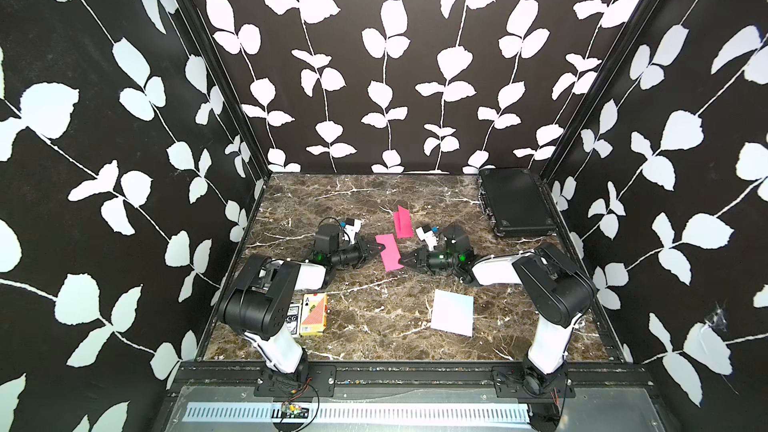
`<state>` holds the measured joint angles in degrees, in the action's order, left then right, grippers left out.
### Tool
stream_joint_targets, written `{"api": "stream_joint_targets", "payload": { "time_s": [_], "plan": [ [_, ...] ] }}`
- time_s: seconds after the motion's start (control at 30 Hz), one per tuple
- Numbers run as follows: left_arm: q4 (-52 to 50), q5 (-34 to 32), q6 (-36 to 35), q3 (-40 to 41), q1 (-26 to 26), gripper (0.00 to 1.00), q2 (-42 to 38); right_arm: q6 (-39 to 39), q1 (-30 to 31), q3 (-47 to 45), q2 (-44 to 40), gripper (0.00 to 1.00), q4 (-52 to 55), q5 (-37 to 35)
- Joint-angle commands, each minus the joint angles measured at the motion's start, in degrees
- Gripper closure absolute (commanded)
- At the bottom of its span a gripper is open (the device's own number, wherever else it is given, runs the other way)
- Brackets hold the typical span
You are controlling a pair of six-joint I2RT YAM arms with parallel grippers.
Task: Fold the square paper along the opposite sides
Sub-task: Smooth out the paper at the center of the board, then place the paper at the center of the board.
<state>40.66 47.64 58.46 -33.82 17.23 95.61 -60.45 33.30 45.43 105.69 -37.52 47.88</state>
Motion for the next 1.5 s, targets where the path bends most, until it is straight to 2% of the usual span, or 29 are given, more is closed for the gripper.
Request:
{"api": "stream_joint_targets", "payload": {
  "time_s": [0.0, 0.17, 0.2, 0.27, 0.43, 0.5, 0.77, 0.87, 1.07, 1.23, 1.33, 1.47],
  "plan": [
    [0.5, 1.0, -1.0, -1.4, 0.3, 1.00, 0.4, 0.0, -0.2, 0.9, -0.3, 0.93, -2.5, 0.9],
    [-1.6, 0.5, -2.3, -2.2, 0.2, 1.00, 0.1, 2.2, -0.7, 1.2, -0.9, 0.98, 0.3, 0.7],
    [-4.0, -0.1, -3.5, -2.7, 0.3, 0.90, -0.3, 3.3, -1.1, 1.5, -1.0, 0.99, 2.0, 0.8],
    [-11.1, -1.2, -7.1, -4.4, 0.3, 0.76, -1.8, 6.9, -2.5, 2.4, -1.7, 1.00, 6.3, 1.0],
    [-29.5, -6.4, -17.1, -8.4, 0.3, 0.46, -8.5, 18.4, -6.8, 8.4, -2.2, 1.00, 20.1, 0.8],
    [-32.9, -8.8, -18.5, -8.7, 0.3, 0.35, -9.8, 20.5, -8.5, 11.3, -1.6, 1.00, 23.6, 1.4],
    [-32.8, -9.2, -18.9, -9.1, 0.3, 0.10, -7.7, 29.6, -12.8, 20.1, -3.0, 1.00, 36.4, 1.4],
    [-33.1, -9.5, -19.3, -9.2, 0.7, 0.02, -7.8, 30.1, -15.1, 22.1, -1.7, 1.00, 37.0, 0.3],
    [-35.6, -10.7, -21.2, -10.2, 2.1, 0.01, -8.1, 31.9, -18.4, 27.9, 5.2, 0.96, 41.6, -1.2],
    [-35.5, -11.7, -22.7, -10.4, 3.6, 0.01, -7.8, 35.2, -18.7, 33.0, 9.1, 0.93, 47.8, -5.4],
    [-35.4, -11.5, -22.8, -11.0, 4.2, 0.01, -7.1, 36.5, -18.8, 35.0, 10.6, 0.88, 50.8, -7.5],
    [-34.2, -11.2, -22.6, -10.6, 4.6, 0.01, -6.6, 37.7, -18.8, 36.7, 11.9, 0.87, 53.2, -10.5]
  ]
}}
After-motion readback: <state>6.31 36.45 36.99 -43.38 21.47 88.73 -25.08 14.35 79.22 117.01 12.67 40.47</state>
